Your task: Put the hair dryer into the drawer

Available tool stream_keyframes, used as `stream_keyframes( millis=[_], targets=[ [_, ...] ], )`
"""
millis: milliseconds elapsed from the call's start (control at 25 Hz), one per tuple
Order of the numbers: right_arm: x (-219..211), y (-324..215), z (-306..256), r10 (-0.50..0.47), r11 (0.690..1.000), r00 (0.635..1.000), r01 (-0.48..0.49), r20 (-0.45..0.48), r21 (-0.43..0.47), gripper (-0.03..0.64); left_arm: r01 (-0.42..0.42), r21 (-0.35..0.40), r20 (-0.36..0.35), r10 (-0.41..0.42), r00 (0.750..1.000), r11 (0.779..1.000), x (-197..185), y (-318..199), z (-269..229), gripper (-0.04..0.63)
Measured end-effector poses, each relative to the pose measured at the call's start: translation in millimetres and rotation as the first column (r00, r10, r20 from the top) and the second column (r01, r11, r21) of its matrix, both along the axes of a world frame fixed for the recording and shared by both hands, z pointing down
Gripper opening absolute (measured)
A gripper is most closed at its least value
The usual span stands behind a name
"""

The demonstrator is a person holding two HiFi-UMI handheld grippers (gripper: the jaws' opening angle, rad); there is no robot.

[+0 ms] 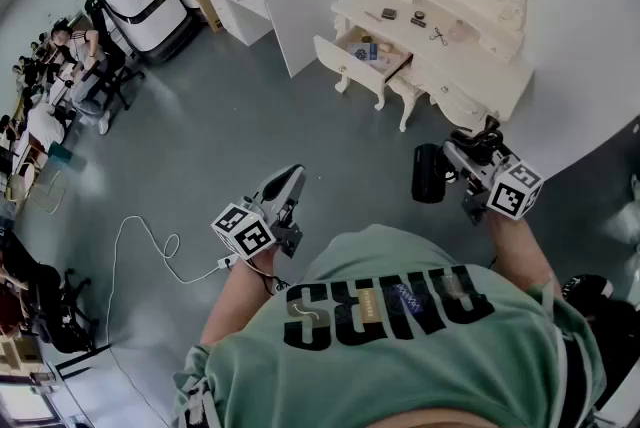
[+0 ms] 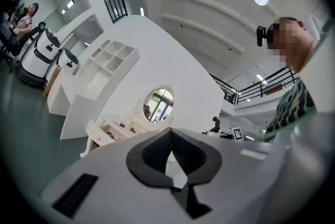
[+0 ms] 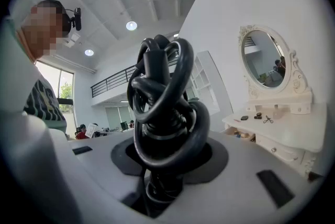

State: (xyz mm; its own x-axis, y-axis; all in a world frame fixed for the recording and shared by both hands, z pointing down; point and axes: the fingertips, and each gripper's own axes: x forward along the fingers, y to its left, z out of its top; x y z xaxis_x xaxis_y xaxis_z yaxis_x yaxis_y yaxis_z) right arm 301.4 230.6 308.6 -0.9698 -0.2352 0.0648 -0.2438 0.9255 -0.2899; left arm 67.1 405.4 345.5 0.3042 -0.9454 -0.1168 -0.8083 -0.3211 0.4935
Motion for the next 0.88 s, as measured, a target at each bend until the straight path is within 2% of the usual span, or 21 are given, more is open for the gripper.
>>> stream_keyframes(
  millis=[600,880],
  targets=[
    [16.4,-29.4,0.0,0.003,1.000,1.000,-0.003,-0.019,0.021,0.137,0.000,0.013,0.013,0.000,1.000,1.000,18.7,-26.9,-0.3,0.008],
    [37.7,-40.3,-4.0,-0.020,0.999,1.000,0.020,-0.017,0.031,0.137,0.016,0.017,0.008,-0.016,1.000,1.000,43.8,-38.7,-4.0,0.008]
  ],
)
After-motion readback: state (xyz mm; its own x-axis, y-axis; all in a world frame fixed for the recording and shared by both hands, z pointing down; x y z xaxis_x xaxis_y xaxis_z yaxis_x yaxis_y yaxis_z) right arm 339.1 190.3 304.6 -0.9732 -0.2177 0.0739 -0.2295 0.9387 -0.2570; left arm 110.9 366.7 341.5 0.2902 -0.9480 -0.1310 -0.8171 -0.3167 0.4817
